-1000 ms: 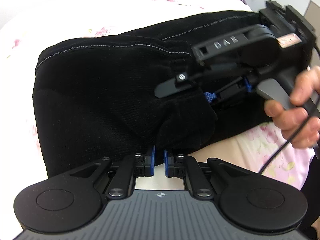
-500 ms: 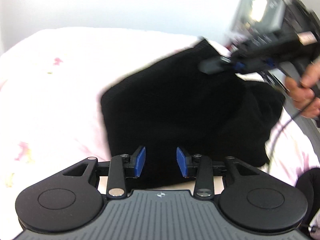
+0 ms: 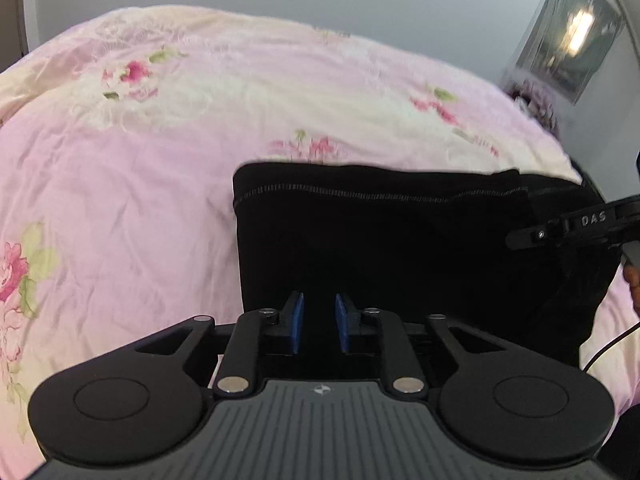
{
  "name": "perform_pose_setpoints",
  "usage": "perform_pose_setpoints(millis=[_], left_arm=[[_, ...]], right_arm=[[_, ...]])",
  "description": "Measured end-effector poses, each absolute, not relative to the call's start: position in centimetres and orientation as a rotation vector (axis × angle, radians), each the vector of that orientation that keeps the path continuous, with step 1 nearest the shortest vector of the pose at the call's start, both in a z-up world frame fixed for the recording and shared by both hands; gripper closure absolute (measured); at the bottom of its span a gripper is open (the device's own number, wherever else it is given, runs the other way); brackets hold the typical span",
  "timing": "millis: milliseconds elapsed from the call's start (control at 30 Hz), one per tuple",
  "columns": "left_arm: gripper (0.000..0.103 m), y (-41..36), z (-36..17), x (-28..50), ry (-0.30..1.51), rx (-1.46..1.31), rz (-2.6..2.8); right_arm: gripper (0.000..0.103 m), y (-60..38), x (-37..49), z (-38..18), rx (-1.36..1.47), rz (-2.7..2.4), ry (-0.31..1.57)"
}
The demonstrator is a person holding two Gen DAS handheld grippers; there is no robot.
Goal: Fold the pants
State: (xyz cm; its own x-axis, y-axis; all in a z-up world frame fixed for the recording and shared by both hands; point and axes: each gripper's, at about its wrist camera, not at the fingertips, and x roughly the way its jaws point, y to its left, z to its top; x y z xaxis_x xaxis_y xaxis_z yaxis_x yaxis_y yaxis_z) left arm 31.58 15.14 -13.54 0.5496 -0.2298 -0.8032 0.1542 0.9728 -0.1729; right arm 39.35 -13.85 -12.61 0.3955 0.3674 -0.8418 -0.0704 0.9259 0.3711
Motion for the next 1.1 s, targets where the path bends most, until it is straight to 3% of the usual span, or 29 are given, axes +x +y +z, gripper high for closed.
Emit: perform_pose_setpoints(millis=[167, 367, 467, 500, 667, 767, 800, 933, 1100], left_arm=[[0.087, 15.2, -18.5, 29.6, 1.069, 0.005, -0.19], [0.087, 15.1, -17.1, 29.4, 1.063, 0.006, -0.175], [0.086, 15.9, -15.1, 27.8, 1.018, -0.018, -0.196], [0.086, 16.2, -14.6, 27.3, 1.008, -0.021, -0.202], [0.086, 17.1, -13.8, 25.3, 0.996, -0.022, -0.239], [0.086, 16.9, -14.7, 25.0, 1.022, -0.012, -0.235], [0.086, 16.8, -15.1, 25.0, 1.027, -0.002, -0.233], [0.086, 16.2, -16.8, 25.4, 1.077, 0.001, -0.231], [0.086, 14.4, -18.1, 25.8, 1.103, 0.125, -0.242]], right_arm=[[0.089, -14.8, 39.6, -16.7, 0.289, 0.268, 1.163], [0.085, -15.0, 39.6, -16.9, 0.252, 0.306, 1.152], [0.056, -14.5, 38.3, -14.2, 0.087, 0.276, 1.079], [0.054, -14.3, 37.7, -13.3, 0.019, 0.272, 1.041], [0.055, -13.8, 34.7, -10.7, -0.009, 0.356, 1.003], [0.08, -12.0, 32.8, -10.9, -0.066, 0.425, 0.973], [0.084, -11.3, 32.2, -11.3, -0.121, 0.432, 0.952], [0.084, -9.9, 31.7, -14.5, -0.303, 0.395, 0.943], [0.082, -11.2, 33.1, -18.0, -0.256, 0.376, 0.997]])
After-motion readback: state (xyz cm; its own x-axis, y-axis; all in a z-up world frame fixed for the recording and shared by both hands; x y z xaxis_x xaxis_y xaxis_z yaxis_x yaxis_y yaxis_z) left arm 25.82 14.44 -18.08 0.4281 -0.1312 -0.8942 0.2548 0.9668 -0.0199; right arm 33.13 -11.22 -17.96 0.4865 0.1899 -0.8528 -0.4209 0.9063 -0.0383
